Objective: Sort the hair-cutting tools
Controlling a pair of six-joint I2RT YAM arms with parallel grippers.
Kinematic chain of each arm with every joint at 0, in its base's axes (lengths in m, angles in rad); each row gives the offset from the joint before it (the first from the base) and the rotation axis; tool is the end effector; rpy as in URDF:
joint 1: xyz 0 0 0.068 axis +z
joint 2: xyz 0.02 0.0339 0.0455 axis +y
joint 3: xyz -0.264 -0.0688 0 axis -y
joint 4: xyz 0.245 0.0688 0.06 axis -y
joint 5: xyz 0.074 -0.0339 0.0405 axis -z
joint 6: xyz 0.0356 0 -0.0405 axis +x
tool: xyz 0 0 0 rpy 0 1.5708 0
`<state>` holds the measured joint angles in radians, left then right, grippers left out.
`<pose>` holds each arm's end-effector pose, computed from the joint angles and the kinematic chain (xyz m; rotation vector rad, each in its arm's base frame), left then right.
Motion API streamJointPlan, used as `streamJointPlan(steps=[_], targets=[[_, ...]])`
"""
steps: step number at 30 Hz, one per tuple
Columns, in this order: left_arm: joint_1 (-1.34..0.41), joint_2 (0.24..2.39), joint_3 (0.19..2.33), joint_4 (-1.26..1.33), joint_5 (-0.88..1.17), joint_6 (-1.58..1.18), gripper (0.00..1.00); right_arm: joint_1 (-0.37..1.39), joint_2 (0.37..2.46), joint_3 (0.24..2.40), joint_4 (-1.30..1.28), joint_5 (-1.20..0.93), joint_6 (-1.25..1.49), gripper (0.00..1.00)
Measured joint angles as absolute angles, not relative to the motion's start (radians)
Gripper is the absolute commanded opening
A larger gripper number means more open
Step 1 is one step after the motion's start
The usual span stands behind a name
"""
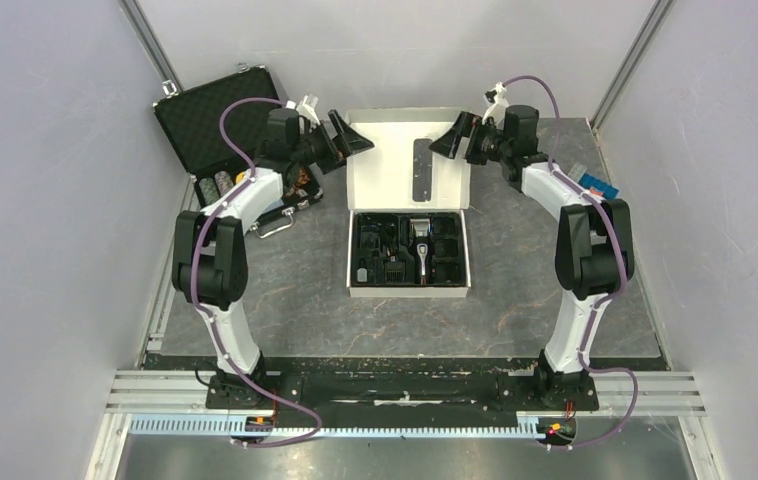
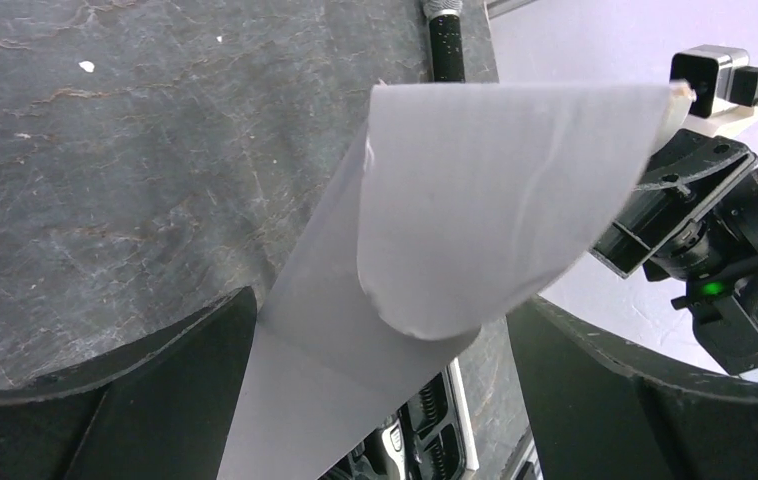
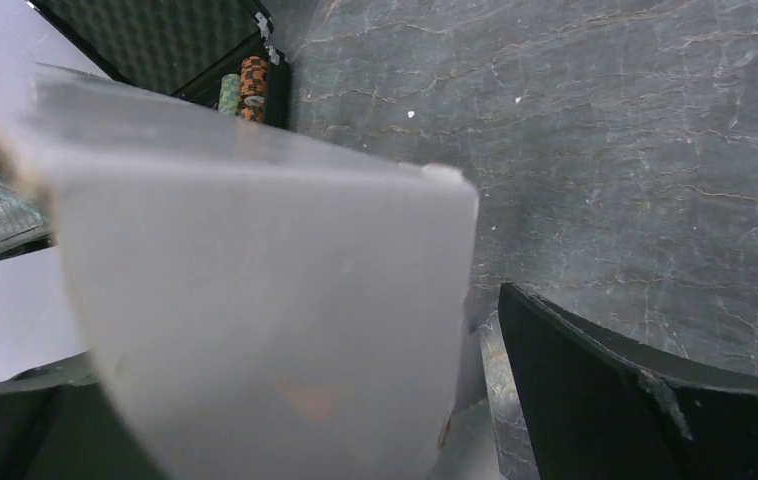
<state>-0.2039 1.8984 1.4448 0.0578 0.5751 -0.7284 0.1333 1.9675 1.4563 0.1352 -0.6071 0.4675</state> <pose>0.4341 -0.1095 0.2700 -0.1415 2.0836 -1.1546 0.4543 0.0814 0.2516 -0.0859 2.0022 0.9810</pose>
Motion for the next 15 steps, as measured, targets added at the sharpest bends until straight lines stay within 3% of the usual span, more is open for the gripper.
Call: streamJointPlan(steps=[15], targets=[[-0.204,1.728,1.229,0.289,0.605,-0.728,1.0,0.136,1.801,1.334,0.175,-0.616,0.43,0.98]])
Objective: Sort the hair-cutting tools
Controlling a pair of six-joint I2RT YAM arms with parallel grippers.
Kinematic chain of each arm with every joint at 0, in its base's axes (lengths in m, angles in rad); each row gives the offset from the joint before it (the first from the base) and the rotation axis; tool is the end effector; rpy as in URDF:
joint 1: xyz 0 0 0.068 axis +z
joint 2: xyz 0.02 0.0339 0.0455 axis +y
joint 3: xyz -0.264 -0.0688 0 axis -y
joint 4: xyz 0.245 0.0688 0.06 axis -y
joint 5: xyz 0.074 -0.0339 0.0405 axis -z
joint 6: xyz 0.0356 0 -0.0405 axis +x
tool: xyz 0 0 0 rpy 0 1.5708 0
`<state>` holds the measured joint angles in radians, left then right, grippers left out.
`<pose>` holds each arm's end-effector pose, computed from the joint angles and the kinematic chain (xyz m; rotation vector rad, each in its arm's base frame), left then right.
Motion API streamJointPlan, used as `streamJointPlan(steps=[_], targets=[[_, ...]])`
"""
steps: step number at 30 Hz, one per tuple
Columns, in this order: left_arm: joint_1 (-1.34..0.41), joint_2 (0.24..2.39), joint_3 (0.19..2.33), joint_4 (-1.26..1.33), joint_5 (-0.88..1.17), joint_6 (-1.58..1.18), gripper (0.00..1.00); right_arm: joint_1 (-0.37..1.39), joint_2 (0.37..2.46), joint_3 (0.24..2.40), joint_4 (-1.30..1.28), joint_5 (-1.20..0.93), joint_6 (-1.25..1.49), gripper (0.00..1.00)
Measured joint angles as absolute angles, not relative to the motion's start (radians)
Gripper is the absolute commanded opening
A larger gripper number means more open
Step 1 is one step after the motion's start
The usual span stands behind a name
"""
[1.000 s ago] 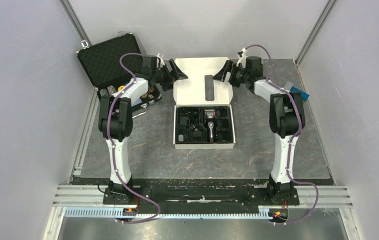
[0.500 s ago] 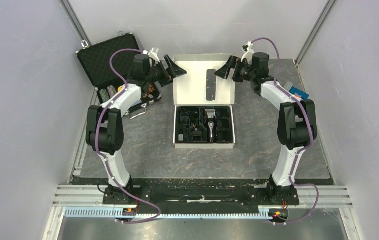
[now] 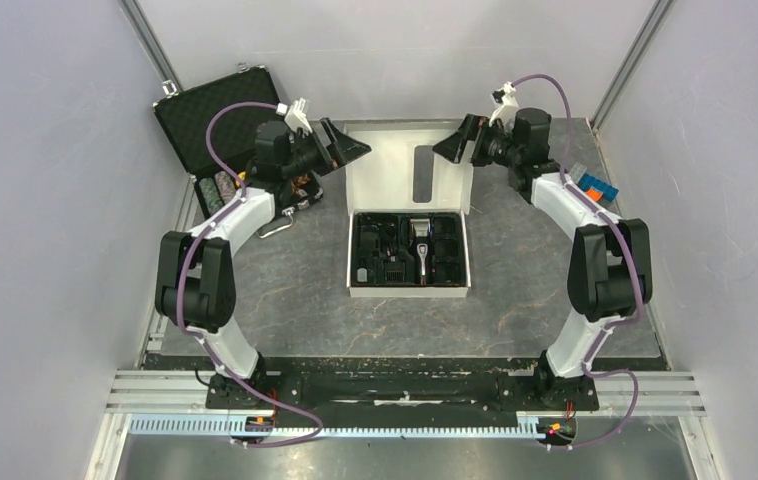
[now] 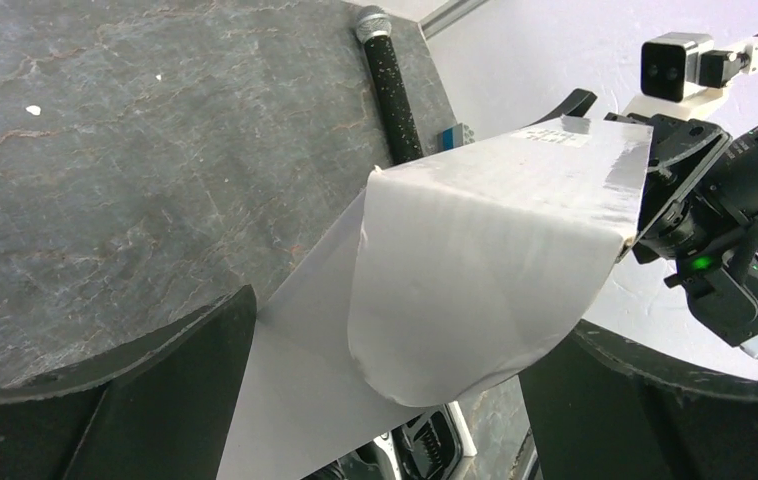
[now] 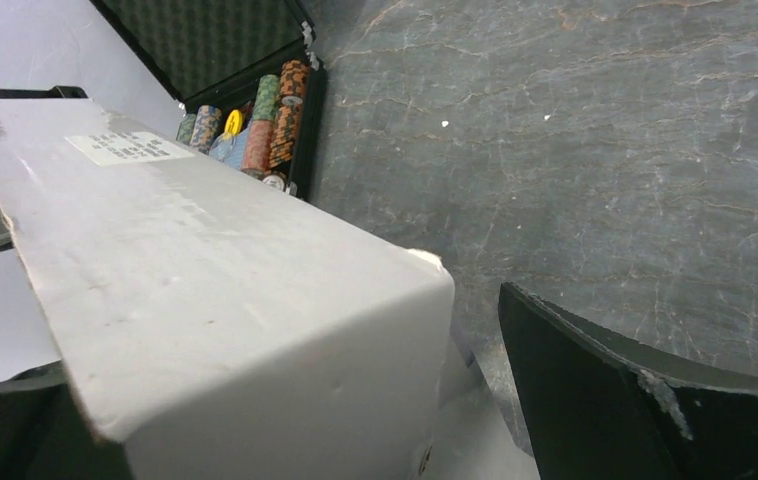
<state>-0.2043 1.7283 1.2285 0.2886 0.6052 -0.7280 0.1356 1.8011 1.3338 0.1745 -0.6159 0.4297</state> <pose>0.3936 -0.1022 0.2878 -0.0280 1.9085 -1.1885 0.4180 0.0778 0.2840 -0.1630 1.9124 0.9576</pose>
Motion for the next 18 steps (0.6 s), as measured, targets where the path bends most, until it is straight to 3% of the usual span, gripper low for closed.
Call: streamJointPlan(steps=[18], targets=[[-0.231,1.539,0.927,0.507,0.569,-0.728,1.0,0.186,1.561,1.012,0.295,-0.54,0.417,0.98]])
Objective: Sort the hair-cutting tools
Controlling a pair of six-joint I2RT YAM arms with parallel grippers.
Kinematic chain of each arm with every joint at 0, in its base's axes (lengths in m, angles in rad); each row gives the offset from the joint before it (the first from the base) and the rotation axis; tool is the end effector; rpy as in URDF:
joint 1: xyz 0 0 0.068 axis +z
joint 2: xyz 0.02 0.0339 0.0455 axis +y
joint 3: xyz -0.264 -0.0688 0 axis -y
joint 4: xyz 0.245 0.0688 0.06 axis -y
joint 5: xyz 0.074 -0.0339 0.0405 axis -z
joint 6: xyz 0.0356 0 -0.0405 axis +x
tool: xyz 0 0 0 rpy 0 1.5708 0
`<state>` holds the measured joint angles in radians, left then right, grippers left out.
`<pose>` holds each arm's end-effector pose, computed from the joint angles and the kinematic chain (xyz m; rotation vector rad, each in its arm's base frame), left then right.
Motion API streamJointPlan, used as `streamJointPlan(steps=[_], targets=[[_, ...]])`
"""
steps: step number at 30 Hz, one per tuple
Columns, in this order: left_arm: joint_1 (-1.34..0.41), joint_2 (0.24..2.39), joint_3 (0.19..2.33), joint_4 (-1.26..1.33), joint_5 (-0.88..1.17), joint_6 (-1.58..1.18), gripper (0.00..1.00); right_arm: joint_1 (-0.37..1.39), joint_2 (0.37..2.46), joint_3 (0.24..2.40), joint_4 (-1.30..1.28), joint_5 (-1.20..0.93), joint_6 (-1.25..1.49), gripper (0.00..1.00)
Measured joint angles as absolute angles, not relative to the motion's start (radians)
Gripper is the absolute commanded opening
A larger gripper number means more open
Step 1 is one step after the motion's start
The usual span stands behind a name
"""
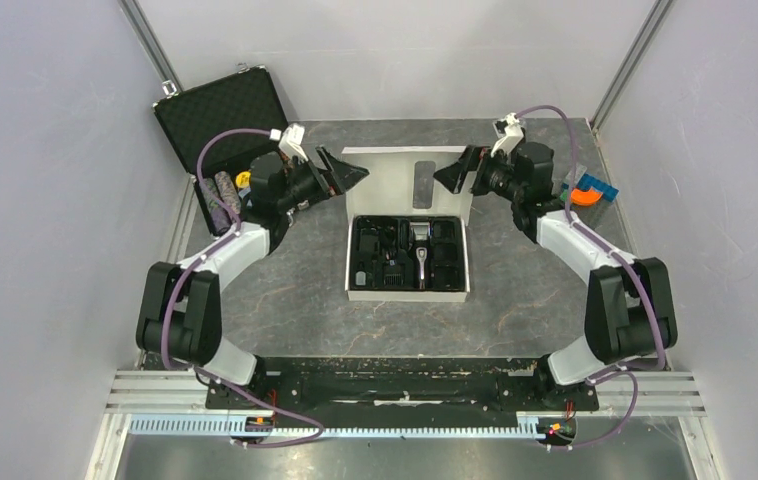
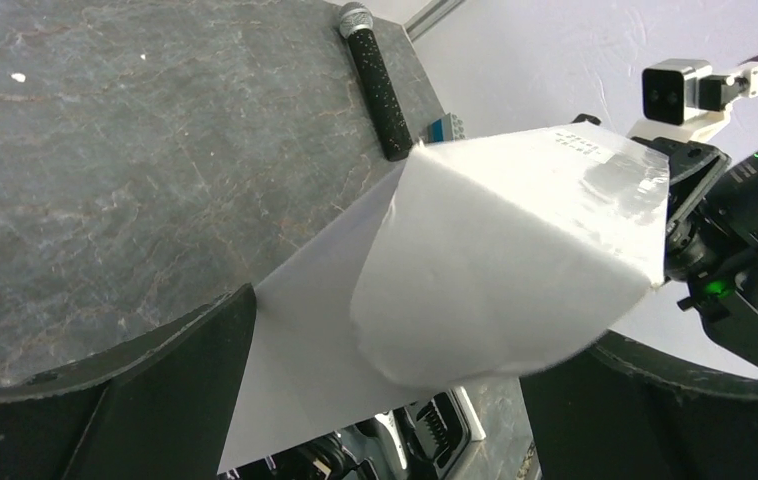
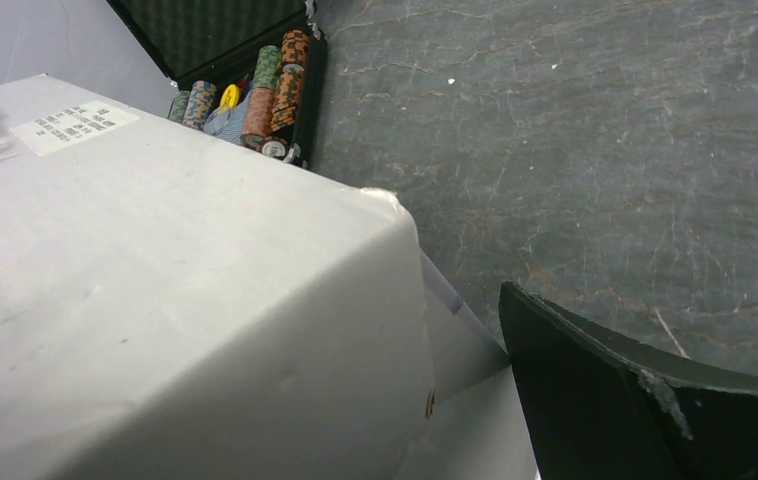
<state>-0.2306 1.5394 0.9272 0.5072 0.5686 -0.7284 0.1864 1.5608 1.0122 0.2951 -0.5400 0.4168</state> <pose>0.3365 -0.0987 0.2748 0.0150 1.8048 -1.1774 0.3493 0.0845 0.2747 -0.1803 1.8759 0.9106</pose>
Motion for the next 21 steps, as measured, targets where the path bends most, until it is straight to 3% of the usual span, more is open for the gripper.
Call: streamJointPlan(steps=[21], targets=[[-0.347,1.325,0.652,0.556,0.321,-0.712,1.0,0.321,1.332,0.642,0.509,-0.227,0.424,0.98]])
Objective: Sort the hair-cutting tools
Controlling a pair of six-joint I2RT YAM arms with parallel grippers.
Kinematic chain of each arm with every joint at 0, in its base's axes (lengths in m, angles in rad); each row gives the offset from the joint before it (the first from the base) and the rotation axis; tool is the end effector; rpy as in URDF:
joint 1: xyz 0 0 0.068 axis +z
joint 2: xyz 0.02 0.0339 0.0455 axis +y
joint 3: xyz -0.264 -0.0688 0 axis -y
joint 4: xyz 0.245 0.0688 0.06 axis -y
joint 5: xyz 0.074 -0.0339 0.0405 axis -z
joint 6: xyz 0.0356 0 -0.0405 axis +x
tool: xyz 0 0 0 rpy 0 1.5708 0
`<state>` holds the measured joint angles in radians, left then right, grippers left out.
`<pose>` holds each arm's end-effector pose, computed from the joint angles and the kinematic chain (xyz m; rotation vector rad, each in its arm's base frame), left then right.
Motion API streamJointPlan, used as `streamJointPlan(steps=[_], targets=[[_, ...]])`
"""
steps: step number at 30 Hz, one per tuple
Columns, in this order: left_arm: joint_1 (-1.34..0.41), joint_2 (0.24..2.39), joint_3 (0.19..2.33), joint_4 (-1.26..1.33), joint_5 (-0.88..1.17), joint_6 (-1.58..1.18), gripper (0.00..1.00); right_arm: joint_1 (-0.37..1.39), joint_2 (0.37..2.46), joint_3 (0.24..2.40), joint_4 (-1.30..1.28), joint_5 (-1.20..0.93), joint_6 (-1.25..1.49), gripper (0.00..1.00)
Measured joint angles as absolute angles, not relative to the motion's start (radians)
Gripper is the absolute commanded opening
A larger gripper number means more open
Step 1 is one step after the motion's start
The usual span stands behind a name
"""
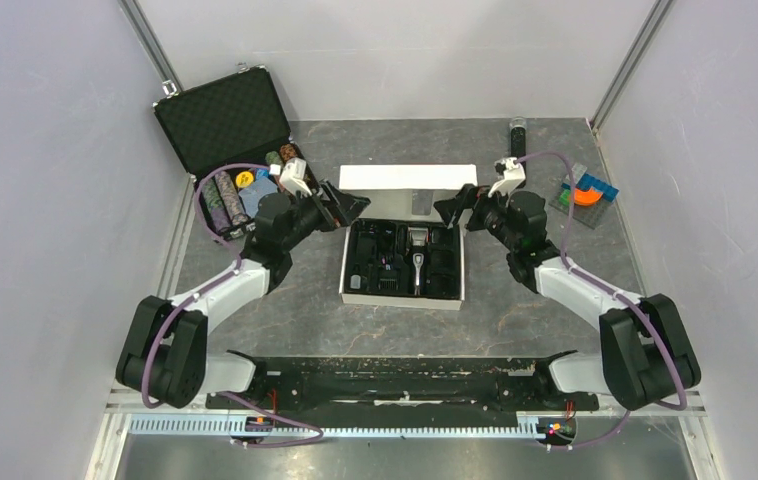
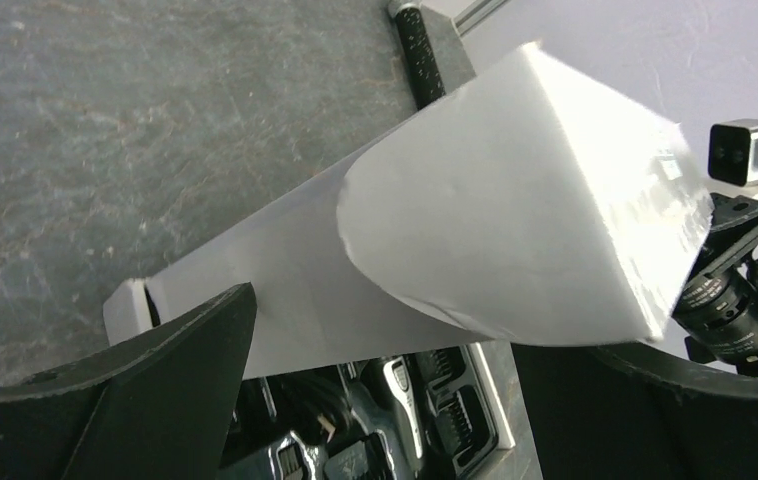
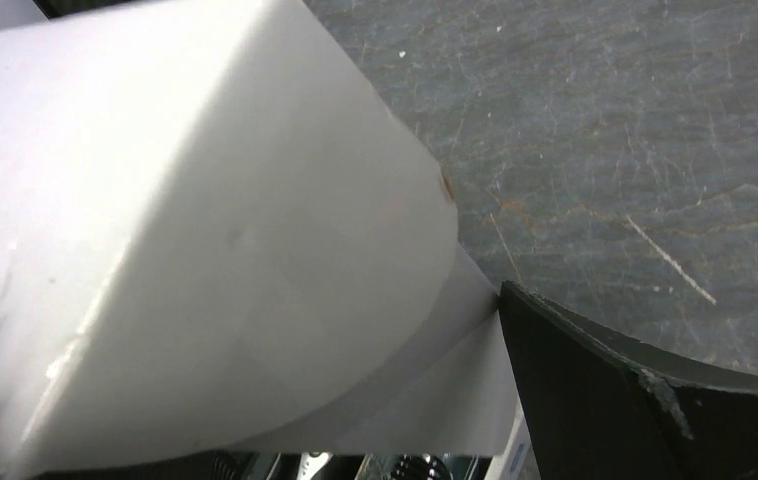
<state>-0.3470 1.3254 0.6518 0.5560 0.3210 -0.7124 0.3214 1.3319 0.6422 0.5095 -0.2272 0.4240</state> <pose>0.2706 -0.1098 0.2510 -0.0715 1.7970 -1.0481 0.2742 0.0997 0.2409 -0.0787 1.8038 0.7370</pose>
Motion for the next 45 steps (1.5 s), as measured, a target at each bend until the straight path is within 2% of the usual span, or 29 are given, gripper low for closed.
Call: streamJointPlan(steps=[18,30,37,42,45], targets=[[-0.4,1.259,0.445,0.596,0.236,-0.71,1.0,0.392,1.252,0.466,0.5,-0.181,0.438,0.98],[-0.41,1.139,0.337,0.601,0.214,-0.742,1.0,0.42,1.197,0.37,0.496,-0.156,0.463,0.98],[-0.412,0.936,0.273,0.531,0.209,-0.775,1.0,0.422,1.049,0.327,0.416,-0.155,0.451,0.98],[-0.412,0.697,0.297,0.341,0.17,-0.775,1.0,0.422,0.884,0.29,0.313,-0.155,0.435,0.98],[-0.413,0.63,0.366,0.209,0.135,-0.775,1.0,0.422,0.782,0.287,0.228,-0.148,0.417,0.98]])
